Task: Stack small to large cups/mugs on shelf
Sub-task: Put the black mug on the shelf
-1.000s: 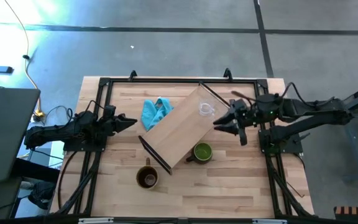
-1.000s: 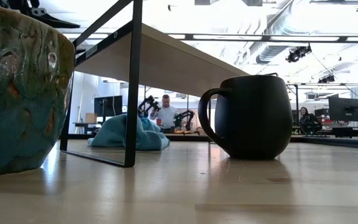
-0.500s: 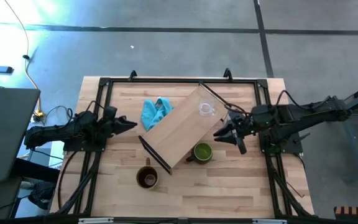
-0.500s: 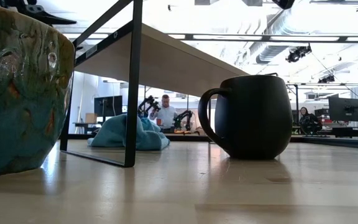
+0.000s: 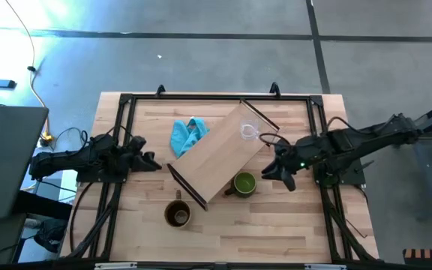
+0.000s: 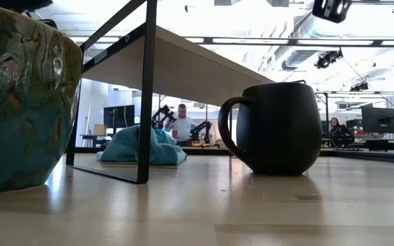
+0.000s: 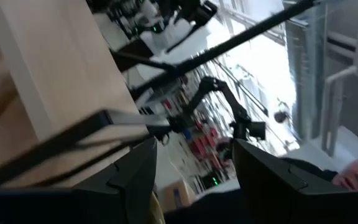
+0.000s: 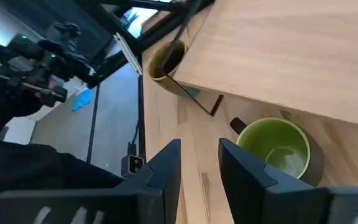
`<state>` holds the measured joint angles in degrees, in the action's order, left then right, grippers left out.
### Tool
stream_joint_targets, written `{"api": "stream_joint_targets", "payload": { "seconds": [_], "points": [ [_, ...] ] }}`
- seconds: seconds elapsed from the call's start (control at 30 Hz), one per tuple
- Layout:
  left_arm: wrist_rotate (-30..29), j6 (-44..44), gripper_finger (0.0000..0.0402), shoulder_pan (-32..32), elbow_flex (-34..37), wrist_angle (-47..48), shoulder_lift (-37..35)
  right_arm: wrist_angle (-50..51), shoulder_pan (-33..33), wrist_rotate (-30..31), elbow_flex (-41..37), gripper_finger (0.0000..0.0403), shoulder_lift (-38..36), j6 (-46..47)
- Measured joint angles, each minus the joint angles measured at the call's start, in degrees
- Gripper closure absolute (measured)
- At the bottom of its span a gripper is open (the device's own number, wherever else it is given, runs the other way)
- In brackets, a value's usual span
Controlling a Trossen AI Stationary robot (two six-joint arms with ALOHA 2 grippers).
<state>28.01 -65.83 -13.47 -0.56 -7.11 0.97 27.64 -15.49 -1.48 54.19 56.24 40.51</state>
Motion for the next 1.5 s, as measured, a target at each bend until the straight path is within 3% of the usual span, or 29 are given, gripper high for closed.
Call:
{"api": "stream_joint_targets", "payload": {
  "seconds": [0.3, 0.47, 0.7, 0.8, 1.13, 1.5],
  "points": [
    [3.79, -1.38, 0.0202, 0.0, -0.02, 0.0, 0.0, 0.18, 0.02, -1.32, 0.0, 0.0304, 8.55, 1.86],
    [4.8, -1.98, 0.0202, 0.0, -0.02, 0.02, 0.0, 6.11, 0.02, -1.59, 0.0, 0.0304, 12.88, 9.87],
    [4.94, -1.98, 0.0202, 0.0, -0.02, 0.02, 0.0, 12.9, -0.42, 9.07, 0.0, 0.0304, 13.6, 26.96],
    [4.94, -1.95, 0.0202, 0.0, -0.02, 0.03, 0.0, 12.56, -0.39, 10.42, 0.01, 0.0304, 13.99, 31.08],
    [5.9, -1.52, 0.0202, 0.0, -0.02, 0.31, 0.0, 10.57, -0.31, 8.22, 0.02, 0.0304, 21.82, 40.0],
    [6.03, -1.54, 0.0202, 0.0, -0.01, 1.0, 0.0, 7.95, -0.31, 6.45, 0.02, 0.0309, 26.28, 40.44]
  ]
}}
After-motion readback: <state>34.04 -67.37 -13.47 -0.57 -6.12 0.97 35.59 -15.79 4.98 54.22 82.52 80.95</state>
